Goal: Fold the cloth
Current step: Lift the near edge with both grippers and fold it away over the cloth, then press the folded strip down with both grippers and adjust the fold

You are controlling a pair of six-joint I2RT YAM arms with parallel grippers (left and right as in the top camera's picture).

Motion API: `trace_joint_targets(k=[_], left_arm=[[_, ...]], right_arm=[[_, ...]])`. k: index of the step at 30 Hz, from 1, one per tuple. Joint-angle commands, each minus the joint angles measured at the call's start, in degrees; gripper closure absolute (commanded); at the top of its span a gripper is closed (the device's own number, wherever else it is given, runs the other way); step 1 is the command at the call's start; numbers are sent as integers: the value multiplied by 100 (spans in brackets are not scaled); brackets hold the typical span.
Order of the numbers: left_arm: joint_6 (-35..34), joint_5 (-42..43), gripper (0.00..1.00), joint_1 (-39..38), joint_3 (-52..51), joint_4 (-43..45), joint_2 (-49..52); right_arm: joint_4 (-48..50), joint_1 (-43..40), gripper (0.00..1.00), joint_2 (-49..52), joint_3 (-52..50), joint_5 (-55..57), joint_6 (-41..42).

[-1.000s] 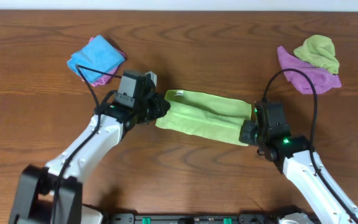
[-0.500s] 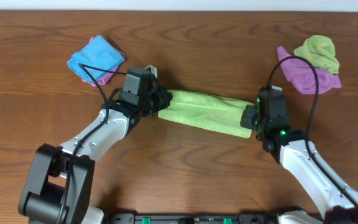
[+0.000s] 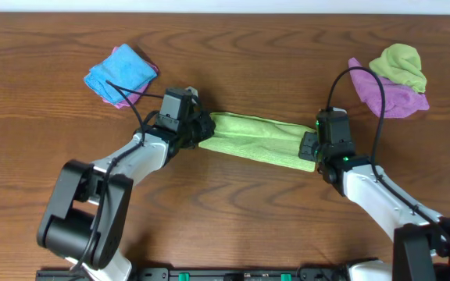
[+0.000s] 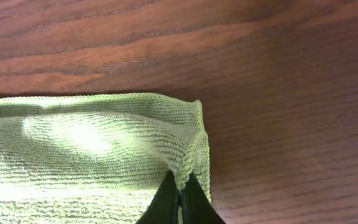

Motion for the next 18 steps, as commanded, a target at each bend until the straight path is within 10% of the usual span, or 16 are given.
trace_joint_targets(k=[1, 7, 14, 18], left_arm=[[-20, -144, 94, 2, 24, 20, 166], [345, -138, 81, 20, 26, 42, 129], [667, -142, 44, 164, 26, 20, -247], [662, -101, 41, 284, 26, 0, -588]], right_arm=[[26, -48, 94, 59, 72, 278, -76], [-11, -48, 56, 20, 74, 308, -79], [-496, -44, 44, -568, 76, 306, -74], [-879, -44, 41, -1080, 76, 306, -72]])
